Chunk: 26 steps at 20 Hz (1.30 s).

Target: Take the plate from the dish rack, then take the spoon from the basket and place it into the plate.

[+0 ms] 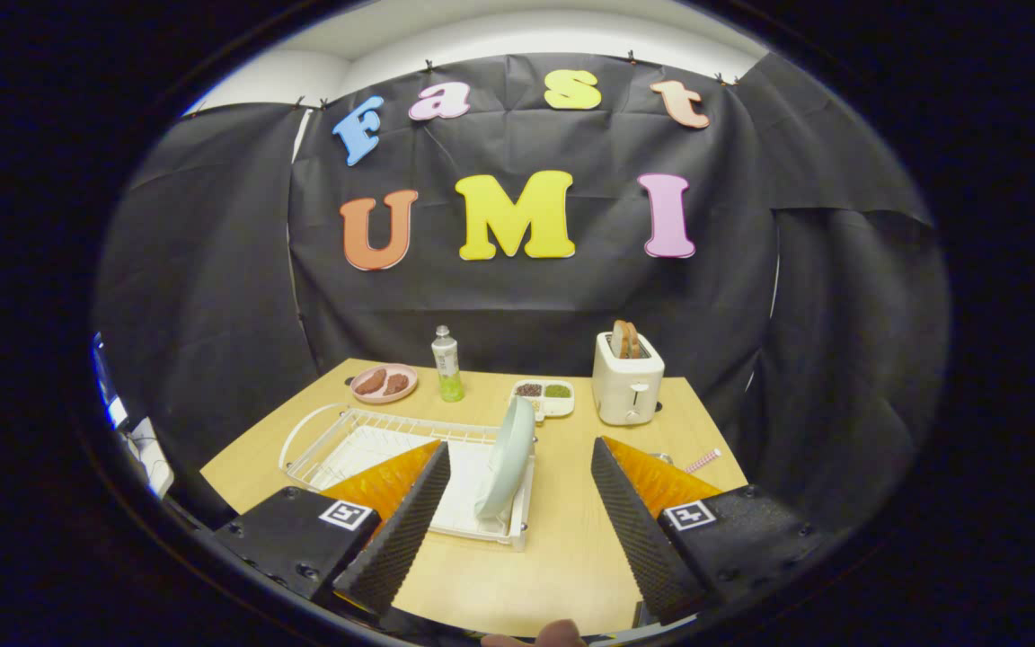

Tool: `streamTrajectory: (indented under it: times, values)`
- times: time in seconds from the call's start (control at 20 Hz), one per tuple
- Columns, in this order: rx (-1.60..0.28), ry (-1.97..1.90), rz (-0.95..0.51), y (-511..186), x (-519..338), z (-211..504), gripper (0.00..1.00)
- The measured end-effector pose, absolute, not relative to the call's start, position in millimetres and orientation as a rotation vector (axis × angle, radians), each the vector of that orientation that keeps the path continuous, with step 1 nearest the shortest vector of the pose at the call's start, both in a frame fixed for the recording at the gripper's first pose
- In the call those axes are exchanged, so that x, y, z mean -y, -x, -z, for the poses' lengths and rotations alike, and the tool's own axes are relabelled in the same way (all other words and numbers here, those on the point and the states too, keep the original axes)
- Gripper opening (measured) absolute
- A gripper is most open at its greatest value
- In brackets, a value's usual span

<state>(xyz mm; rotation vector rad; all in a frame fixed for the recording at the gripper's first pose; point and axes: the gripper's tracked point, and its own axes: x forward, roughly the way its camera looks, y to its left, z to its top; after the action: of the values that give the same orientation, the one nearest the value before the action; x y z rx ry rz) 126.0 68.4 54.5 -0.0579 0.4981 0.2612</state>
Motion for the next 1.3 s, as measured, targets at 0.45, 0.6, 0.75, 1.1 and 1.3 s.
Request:
streamTrajectory:
  times: [0.45, 0.6, 0.75, 1.1, 1.3]
  values:
    - [-0.800, -0.011, -0.256, -197, -90, -30, 1.00]
    - [-0.901, -0.078, -0.242, -216, -98, -19, 0.99]
    - [-0.960, -0.052, -0.231, -234, -105, -7, 0.98]
    - [-1.136, 0.007, -0.174, -256, -110, 25, 0.94]
    - [-1.187, 0.000, -0.149, -271, -111, 43, 0.92]
